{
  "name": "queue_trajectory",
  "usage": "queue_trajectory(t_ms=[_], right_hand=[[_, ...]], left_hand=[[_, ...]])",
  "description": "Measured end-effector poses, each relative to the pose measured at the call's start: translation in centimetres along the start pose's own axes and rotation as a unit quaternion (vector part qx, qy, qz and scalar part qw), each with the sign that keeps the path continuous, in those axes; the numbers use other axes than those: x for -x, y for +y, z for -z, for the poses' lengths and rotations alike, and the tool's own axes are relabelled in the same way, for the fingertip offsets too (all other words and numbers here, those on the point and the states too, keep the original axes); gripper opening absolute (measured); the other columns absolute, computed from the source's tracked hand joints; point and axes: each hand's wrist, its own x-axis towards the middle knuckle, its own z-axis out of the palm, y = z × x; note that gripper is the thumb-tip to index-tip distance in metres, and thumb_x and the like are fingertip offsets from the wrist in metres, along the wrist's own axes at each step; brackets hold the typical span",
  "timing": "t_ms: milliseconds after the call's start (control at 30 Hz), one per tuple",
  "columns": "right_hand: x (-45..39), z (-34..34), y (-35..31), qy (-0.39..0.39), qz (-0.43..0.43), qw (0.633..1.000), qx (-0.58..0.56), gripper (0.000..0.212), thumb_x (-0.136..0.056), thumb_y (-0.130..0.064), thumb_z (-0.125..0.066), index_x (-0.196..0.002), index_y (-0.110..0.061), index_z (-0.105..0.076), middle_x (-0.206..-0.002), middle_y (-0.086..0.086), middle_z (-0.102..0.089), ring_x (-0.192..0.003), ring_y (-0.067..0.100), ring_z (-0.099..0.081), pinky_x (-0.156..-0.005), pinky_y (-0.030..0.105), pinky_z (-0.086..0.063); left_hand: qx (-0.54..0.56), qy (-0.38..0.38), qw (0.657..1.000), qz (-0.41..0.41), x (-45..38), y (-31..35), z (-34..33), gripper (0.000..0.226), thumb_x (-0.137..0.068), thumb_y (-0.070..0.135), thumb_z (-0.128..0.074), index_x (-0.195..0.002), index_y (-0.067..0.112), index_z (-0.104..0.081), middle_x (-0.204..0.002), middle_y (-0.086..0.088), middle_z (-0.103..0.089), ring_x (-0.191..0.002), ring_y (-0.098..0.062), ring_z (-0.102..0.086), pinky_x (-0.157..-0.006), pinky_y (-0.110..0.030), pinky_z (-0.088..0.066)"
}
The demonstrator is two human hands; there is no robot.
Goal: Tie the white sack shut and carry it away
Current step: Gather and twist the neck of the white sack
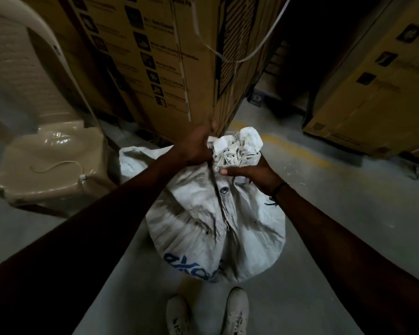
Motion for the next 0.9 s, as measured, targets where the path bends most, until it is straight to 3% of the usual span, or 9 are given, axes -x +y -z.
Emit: queue_trajectory(t_ms=[133, 333, 400, 467, 567, 633, 733, 833, 900], right_hand=[[-0.3, -1.1, 0.9, 0.048, 0.016, 0.998, -0.040, 0.066, -0.073, 0.006, -0.091, -0.131, -0.015, -0.067, -0.129, 0.002, -0.077, -0.124, 0.019, -0.072, -0.106, 0.035, -0.058], [-0.8, -0.9, 1.9, 0.122, 0.018, 0.989, -0.082, 0.056, -0.070, -0.012, -0.095, -0.121, -0.018, -0.074, -0.113, -0.006, -0.082, -0.110, 0.013, -0.078, -0.086, 0.025, -0.064], [-1.0, -0.3, 1.7, 0.157, 0.015, 0.982, -0.103, 0.049, -0.072, -0.007, -0.093, -0.114, -0.028, -0.079, -0.103, -0.015, -0.083, -0.101, 0.005, -0.079, -0.075, 0.016, -0.061], [-0.9, 0.1, 1.4, 0.159, 0.017, 0.982, -0.101, 0.052, -0.075, -0.002, -0.090, -0.101, -0.046, -0.082, -0.100, -0.020, -0.082, -0.098, 0.001, -0.079, -0.075, 0.014, -0.061], [-0.8, 0.3, 1.1, 0.115, 0.019, 0.990, -0.083, 0.045, -0.066, -0.021, -0.099, -0.103, -0.040, -0.082, -0.107, -0.012, -0.083, -0.105, 0.007, -0.079, -0.083, 0.020, -0.063], [-1.0, 0.1, 0.8, 0.063, 0.000, 0.996, -0.062, 0.057, -0.053, -0.038, -0.104, -0.105, -0.031, -0.083, -0.111, -0.004, -0.083, -0.109, 0.014, -0.079, -0.094, 0.037, -0.064], [-1.1, -0.5, 0.4, 0.005, -0.018, 1.000, -0.022, 0.064, -0.051, -0.037, -0.103, -0.110, -0.028, -0.080, -0.119, -0.001, -0.081, -0.118, 0.024, -0.075, -0.108, 0.065, -0.049], [-1.1, -0.8, 0.4, -0.035, -0.036, 0.998, -0.043, 0.070, -0.054, -0.031, -0.103, -0.118, -0.022, -0.078, -0.128, 0.004, -0.078, -0.124, 0.025, -0.072, -0.114, 0.057, -0.050], [-0.8, -1.3, 0.4, -0.054, -0.030, 0.997, -0.048, 0.067, -0.059, -0.023, -0.101, -0.121, -0.024, -0.077, -0.132, 0.006, -0.075, -0.127, 0.024, -0.070, -0.110, 0.043, -0.055]], left_hand=[[-0.026, 0.035, 0.998, 0.038, -0.8, -0.7, 0.2, 0.091, -0.074, 0.011, -0.089, -0.144, -0.002, -0.032, -0.132, -0.023, -0.059, -0.118, -0.034, -0.060, -0.086, -0.028, -0.047], [-0.040, -0.031, 0.998, 0.041, 1.0, -3.0, 2.1, 0.099, -0.058, 0.034, -0.100, -0.132, 0.010, -0.039, -0.126, -0.011, -0.059, -0.112, -0.024, -0.059, -0.094, -0.037, -0.052], [-0.096, -0.054, 0.992, 0.060, 2.2, -3.6, 2.8, 0.114, -0.053, 0.051, -0.098, -0.140, 0.015, -0.035, -0.130, -0.005, -0.060, -0.116, -0.023, -0.059, -0.099, -0.039, -0.052], [-0.138, -0.037, 0.988, 0.056, 3.2, -4.2, 3.2, 0.097, -0.057, 0.057, -0.091, -0.133, 0.018, -0.045, -0.121, -0.003, -0.066, -0.111, -0.023, -0.064, -0.093, -0.040, -0.055], [-0.095, 0.002, 0.995, 0.012, 4.3, -4.3, 3.1, 0.061, -0.071, 0.045, -0.074, -0.125, 0.018, -0.065, -0.117, -0.010, -0.075, -0.110, -0.033, -0.071, -0.092, -0.046, -0.057], [-0.052, 0.006, 0.999, 0.002, 4.3, -4.0, 2.7, 0.061, -0.074, 0.036, -0.070, -0.131, 0.013, -0.067, -0.122, -0.014, -0.074, -0.114, -0.034, -0.070, -0.094, -0.047, -0.057], [-0.031, 0.030, 0.999, -0.012, 3.5, -3.5, 1.5, 0.044, -0.079, 0.019, -0.079, -0.122, 0.007, -0.072, -0.113, -0.013, -0.074, -0.110, -0.033, -0.070, -0.089, -0.041, -0.058], [-0.016, 0.082, 0.996, -0.025, 2.7, -3.0, 0.5, 0.038, -0.074, 0.007, -0.085, -0.109, 0.007, -0.072, -0.086, 0.003, -0.069, -0.088, -0.022, -0.072, -0.074, -0.021, -0.053], [0.019, 0.090, 0.996, -0.009, 2.4, -2.6, 0.1, 0.055, -0.067, 0.004, -0.089, -0.114, 0.005, -0.060, -0.084, 0.000, -0.073, -0.081, -0.020, -0.072, -0.074, -0.033, -0.057]])
